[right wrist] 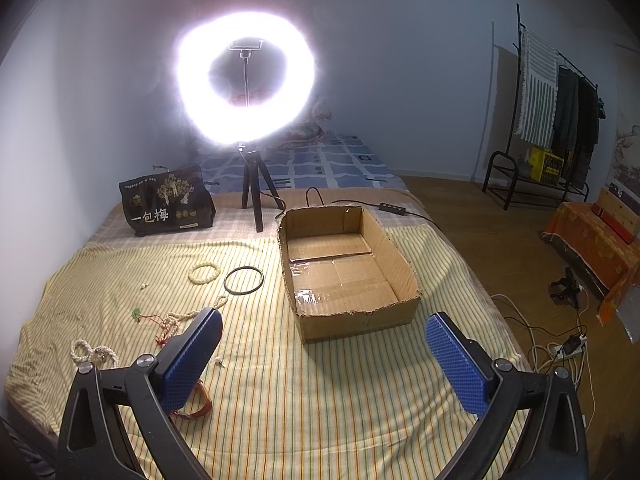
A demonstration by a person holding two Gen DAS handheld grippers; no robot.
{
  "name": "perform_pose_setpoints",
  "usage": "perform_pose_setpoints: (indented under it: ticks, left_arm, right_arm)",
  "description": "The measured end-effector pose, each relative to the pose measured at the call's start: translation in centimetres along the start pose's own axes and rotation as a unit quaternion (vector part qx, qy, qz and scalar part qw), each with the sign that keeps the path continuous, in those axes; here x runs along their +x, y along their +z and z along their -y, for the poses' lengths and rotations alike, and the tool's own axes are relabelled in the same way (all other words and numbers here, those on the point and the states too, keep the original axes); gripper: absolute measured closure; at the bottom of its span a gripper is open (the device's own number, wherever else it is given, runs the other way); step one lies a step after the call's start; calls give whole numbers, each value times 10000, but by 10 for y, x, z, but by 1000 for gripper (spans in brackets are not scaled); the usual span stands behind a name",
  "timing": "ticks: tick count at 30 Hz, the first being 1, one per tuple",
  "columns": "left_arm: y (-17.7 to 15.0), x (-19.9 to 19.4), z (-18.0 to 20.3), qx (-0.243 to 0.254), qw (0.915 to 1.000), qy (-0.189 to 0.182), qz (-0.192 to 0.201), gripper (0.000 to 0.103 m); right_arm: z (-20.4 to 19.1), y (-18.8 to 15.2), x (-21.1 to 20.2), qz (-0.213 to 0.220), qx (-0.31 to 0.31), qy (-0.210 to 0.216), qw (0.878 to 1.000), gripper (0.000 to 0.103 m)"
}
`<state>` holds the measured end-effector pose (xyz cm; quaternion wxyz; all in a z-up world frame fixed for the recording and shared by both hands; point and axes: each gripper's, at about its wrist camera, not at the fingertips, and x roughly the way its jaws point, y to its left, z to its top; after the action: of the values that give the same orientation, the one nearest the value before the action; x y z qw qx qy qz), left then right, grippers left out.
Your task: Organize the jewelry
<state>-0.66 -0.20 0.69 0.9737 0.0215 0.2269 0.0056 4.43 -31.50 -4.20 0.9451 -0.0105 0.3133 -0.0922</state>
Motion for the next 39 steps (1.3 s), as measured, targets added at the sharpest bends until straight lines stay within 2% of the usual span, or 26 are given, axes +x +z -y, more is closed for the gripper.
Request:
perform_pose_setpoints:
  ticks: [11, 19, 29, 32, 38, 39]
  left_arm:
    - [0, 0, 1, 5, 10000, 3, -13, 0]
    - [-6, 11, 1, 7, 9997, 102, -222, 0]
    - [-11, 42, -9, -35, 9968, 127, -788, 0]
    - [-13, 52, -14, -77, 9947, 23, -1022, 0]
    - [-27, 84, -20, -69, 9854, -210, -1687, 0]
    - [-29, 90, -22, -81, 9835, -237, -1789, 5]
  right_arm:
    - [-1, 0, 2, -59, 0, 17, 10000, 0]
    - [-2, 0, 12, -263, -3, 203, 9994, 0]
    - [-22, -9, 33, -680, -302, 569, 9956, 0]
    - [-30, -14, 38, -711, -433, 676, 9942, 0]
    - [-45, -23, 47, -877, -750, 897, 9893, 0]
    - [-48, -24, 50, -936, -778, 925, 9882, 1]
